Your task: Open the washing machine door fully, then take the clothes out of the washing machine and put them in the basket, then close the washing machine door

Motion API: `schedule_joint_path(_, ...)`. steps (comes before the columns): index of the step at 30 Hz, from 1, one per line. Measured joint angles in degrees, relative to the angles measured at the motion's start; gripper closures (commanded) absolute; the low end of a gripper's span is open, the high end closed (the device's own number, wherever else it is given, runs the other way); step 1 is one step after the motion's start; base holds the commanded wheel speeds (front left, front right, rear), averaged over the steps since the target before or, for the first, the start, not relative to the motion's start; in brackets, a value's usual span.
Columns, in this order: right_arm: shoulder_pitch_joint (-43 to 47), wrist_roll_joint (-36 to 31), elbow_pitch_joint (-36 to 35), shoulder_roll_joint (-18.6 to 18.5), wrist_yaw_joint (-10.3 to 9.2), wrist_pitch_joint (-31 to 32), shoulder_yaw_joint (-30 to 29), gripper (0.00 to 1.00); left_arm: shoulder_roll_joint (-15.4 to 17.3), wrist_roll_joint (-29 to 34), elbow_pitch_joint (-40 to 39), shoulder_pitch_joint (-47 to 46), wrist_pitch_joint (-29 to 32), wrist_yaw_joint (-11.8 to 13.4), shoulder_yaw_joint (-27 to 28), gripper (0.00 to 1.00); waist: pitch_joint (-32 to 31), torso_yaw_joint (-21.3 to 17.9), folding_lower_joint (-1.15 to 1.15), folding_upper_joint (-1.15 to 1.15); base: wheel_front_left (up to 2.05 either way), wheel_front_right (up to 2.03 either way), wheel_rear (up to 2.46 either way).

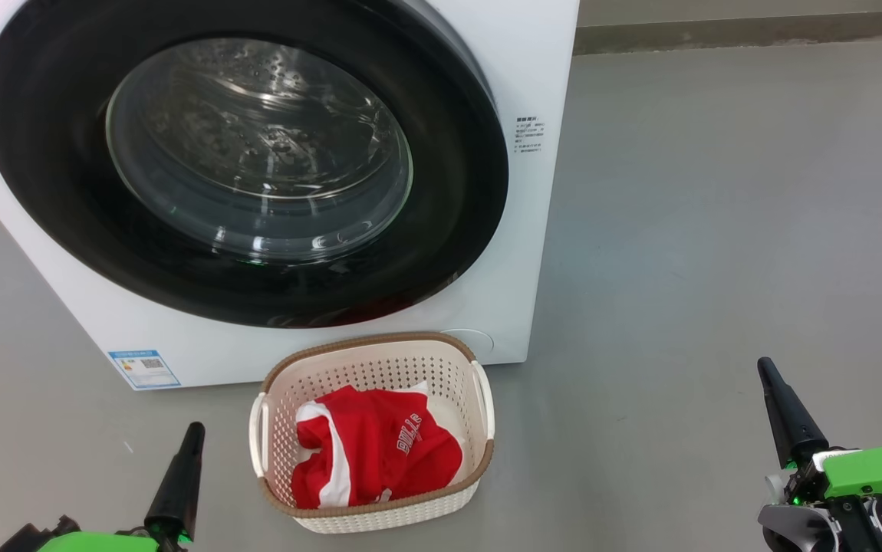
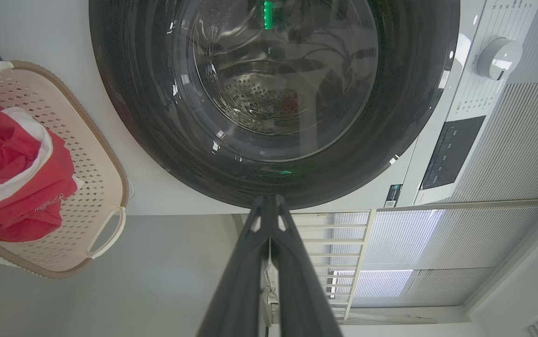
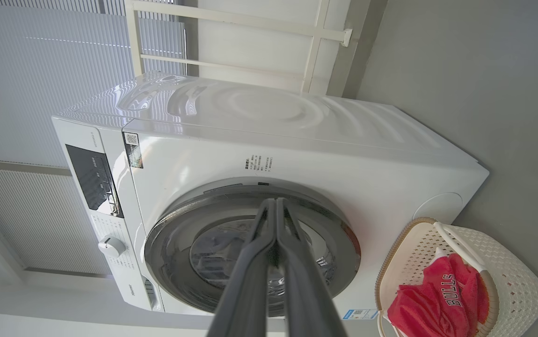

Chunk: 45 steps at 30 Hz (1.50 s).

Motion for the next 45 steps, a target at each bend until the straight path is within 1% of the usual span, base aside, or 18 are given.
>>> schedule_joint_path(45, 0.00, 0.00, 0.00, 0.00, 0.00, 0.00, 0.00, 1.00, 0.00, 0.00, 0.00, 0.00, 0.00, 0.00, 0.00, 1.00, 0.00, 0.00, 0.00, 0.00, 0.00, 0.00, 0.00)
